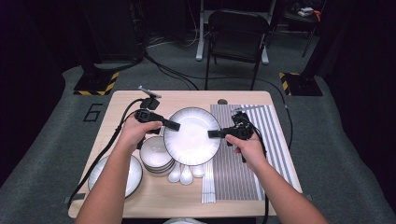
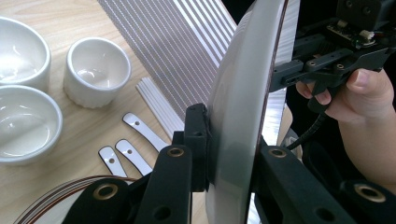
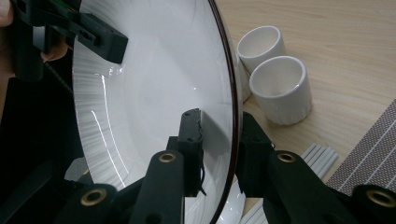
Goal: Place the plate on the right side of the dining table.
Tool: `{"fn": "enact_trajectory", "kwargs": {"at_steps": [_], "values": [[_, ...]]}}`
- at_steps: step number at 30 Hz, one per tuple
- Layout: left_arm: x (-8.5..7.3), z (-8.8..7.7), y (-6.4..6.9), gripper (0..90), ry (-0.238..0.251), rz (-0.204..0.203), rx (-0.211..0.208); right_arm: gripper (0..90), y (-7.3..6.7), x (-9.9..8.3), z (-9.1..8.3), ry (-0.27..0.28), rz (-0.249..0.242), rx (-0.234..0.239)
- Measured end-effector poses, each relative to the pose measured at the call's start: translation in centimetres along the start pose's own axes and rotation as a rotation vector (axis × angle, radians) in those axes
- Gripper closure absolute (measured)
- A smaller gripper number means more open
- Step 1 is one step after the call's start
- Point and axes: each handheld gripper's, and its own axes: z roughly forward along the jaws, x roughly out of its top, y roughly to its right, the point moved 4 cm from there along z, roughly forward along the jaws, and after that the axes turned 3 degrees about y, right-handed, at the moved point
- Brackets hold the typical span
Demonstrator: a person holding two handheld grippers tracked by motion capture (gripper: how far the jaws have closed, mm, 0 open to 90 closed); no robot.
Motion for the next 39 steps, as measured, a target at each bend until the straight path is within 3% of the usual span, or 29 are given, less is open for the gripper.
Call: {"fn": "enact_trajectory", "kwargs": {"at_steps": [7, 14, 22, 39], "values": [[0.01, 0.02, -0.01, 79.9, -0.001, -0.004, -0.01, 75.5, -0.09, 0.27, -0.19, 0.027, -0.009, -0.011], [-0.1, 0.23, -0.04, 79.9, -0.007, -0.004, -0.008, 75.9, -0.08, 0.27, -0.21, 0.017, 0.008, -0.015], [-0.13, 0.35, -0.02, 79.9, -0.01, -0.003, -0.013, 78.4, 0.19, 0.27, -0.35, 0.022, 0.035, 0.021], [-0.19, 0.82, 0.04, 78.1, -0.018, 0.013, -0.025, 83.0, 0.53, 0.21, -0.89, -0.012, 0.019, 0.046]]}}
